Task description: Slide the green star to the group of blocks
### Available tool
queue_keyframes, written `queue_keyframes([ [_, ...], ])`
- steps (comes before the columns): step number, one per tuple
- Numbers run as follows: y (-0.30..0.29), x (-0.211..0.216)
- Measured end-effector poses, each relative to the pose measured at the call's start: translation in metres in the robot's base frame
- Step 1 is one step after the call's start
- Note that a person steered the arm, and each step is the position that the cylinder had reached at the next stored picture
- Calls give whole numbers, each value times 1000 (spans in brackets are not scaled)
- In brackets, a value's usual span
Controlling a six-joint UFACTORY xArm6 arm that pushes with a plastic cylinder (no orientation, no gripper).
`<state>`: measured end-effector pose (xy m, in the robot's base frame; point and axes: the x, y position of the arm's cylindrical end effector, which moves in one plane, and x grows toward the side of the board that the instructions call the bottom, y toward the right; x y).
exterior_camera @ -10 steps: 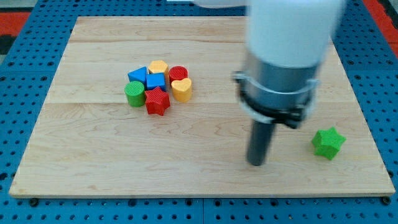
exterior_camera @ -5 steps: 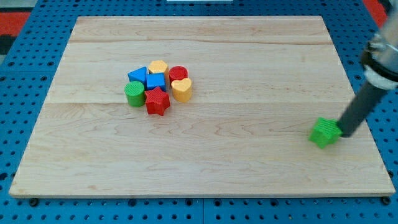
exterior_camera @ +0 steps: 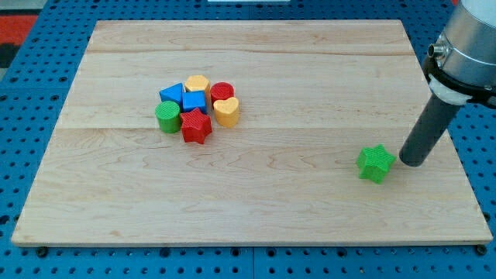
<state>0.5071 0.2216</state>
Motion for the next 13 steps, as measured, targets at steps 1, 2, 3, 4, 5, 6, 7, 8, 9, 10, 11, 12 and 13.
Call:
queue_keyframes([
  [1,3,2],
  [2,2,9],
  [3,-13,10],
  [4,-50,10],
  [5,-86,10],
  [6,-89,19],
  [7,-106,19],
  [8,-131,19],
  [9,-154,19],
  [10,-186,19],
  [11,-214,15],
  [12,-223,0],
  [13,-223,-12],
])
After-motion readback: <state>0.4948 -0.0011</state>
